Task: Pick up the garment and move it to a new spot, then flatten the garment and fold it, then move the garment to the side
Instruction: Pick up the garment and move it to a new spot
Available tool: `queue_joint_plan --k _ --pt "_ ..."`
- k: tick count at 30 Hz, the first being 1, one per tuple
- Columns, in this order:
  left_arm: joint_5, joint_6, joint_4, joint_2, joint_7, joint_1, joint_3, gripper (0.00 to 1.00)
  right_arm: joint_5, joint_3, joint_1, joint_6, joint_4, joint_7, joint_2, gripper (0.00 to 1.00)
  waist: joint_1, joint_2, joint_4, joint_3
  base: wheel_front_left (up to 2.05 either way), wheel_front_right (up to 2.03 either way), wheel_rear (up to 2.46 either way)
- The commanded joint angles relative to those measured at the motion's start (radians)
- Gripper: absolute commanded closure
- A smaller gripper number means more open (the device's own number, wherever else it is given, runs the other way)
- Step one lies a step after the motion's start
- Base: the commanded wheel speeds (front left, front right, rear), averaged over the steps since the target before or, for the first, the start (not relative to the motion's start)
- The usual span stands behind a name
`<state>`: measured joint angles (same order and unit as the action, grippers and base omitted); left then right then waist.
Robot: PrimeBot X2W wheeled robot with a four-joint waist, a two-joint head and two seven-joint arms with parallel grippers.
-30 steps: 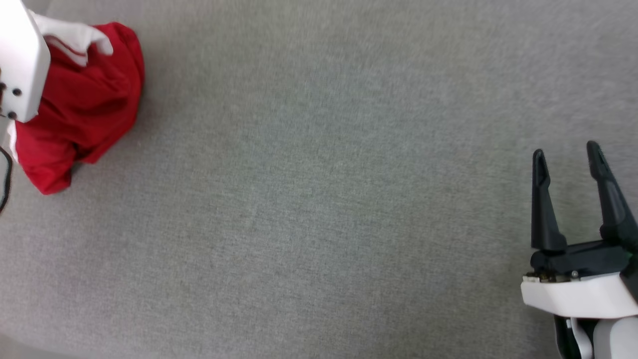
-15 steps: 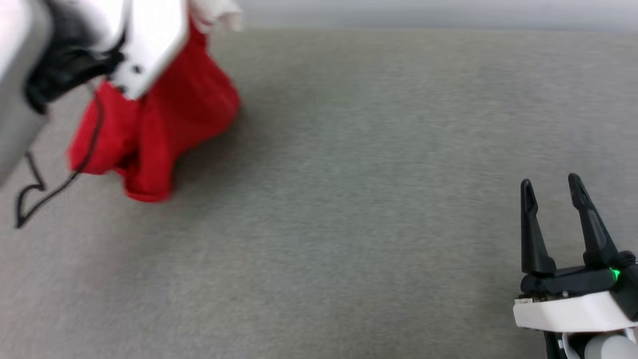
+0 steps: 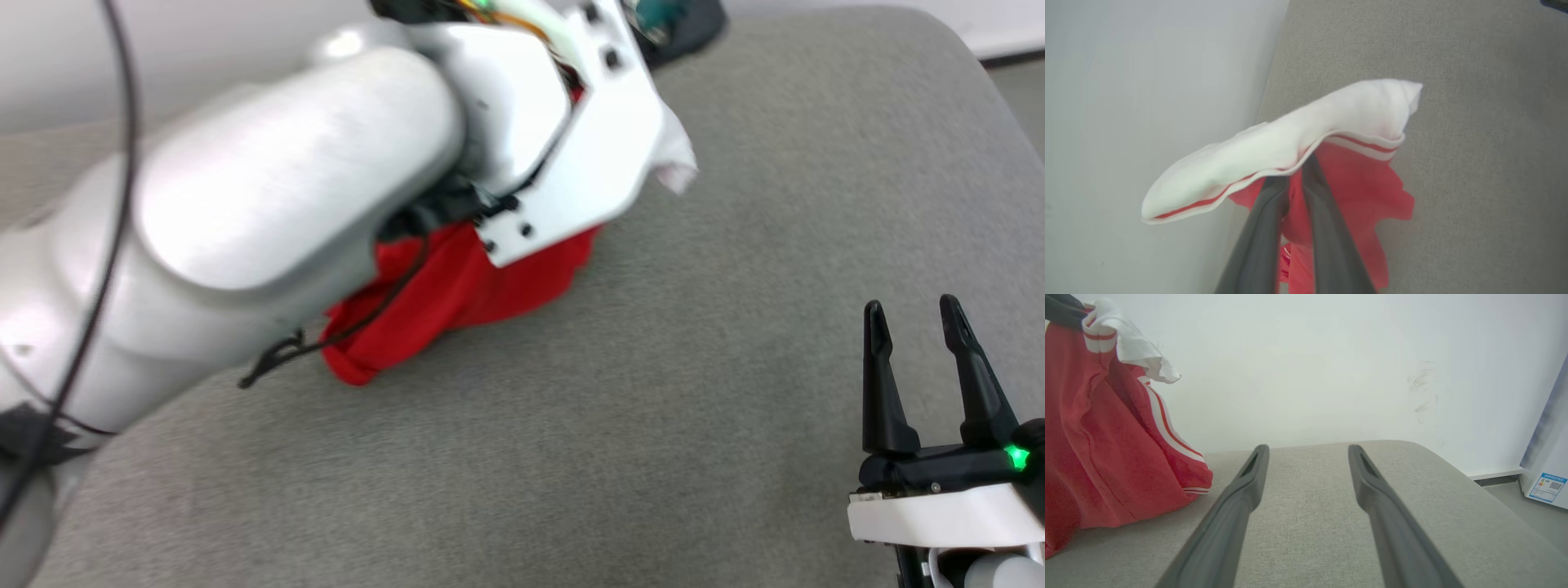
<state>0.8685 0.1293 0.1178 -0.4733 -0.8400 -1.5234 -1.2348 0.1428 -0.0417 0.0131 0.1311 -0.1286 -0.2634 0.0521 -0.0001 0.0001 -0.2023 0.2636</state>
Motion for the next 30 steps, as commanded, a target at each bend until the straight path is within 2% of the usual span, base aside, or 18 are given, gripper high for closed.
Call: queue_joint_plan --k 1,6,9,18,22,23,24,25,30 --pt "0.012 -0.001 0.012 0.012 0.009 0.007 -0.013 1.00 0.007 0.002 0.013 -0.001 -0.003 -0.002 -0.003 0.00 0.0001 -0.0001 -0.044 0.041 0.00 0.00 0.00" --pt "0.013 -0.001 0.048 0.088 -0.003 0.087 -0.045 1.00 0.028 0.014 0.039 -0.001 -0.010 -0.002 -0.003 0.00 0.0001 -0.0001 -0.081 0.109 0.00 0.00 0.00" --pt "-0.028 -0.001 0.043 0.124 -0.066 0.194 -0.047 1.00 0.035 0.022 0.061 -0.001 -0.013 -0.002 -0.003 0.00 0.0001 -0.0001 -0.096 0.151 0.00 0.00 0.00" --pt "-0.132 0.000 0.041 0.123 -0.176 0.461 -0.056 1.00 0.046 0.022 0.093 -0.001 -0.007 -0.002 -0.003 0.00 0.0001 -0.0001 -0.108 0.225 0.00 0.00 0.00" --pt "-0.161 0.000 0.048 0.126 -0.118 0.491 -0.062 1.00 0.038 0.022 0.093 -0.001 0.000 -0.002 -0.003 0.00 0.0001 -0.0001 -0.096 0.216 0.00 0.00 0.00" --pt "-0.169 0.000 0.046 0.130 -0.078 0.479 -0.058 0.79 0.035 0.024 0.090 -0.001 0.002 -0.002 -0.003 0.00 0.0001 -0.0001 -0.091 0.207 0.00 0.00 0.00" --pt "-0.181 0.000 0.042 0.134 -0.036 0.463 -0.054 0.06 0.032 0.024 0.087 -0.001 0.004 -0.002 -0.003 0.00 0.0001 -0.0001 -0.087 0.194 0.00 0.00 0.00" --pt "-0.191 0.000 0.038 0.139 0.009 0.449 -0.050 0.00 0.029 0.021 0.080 -0.001 0.007 -0.002 -0.003 0.00 0.0001 -0.0001 -0.080 0.178 0.00 0.00 0.00" --pt "-0.204 -0.001 0.074 0.148 0.325 0.397 -0.046 0.00 0.012 0.013 0.039 -0.001 0.016 -0.002 -0.003 0.00 0.0001 -0.0001 -0.040 0.090 0.00 0.00 0.00"
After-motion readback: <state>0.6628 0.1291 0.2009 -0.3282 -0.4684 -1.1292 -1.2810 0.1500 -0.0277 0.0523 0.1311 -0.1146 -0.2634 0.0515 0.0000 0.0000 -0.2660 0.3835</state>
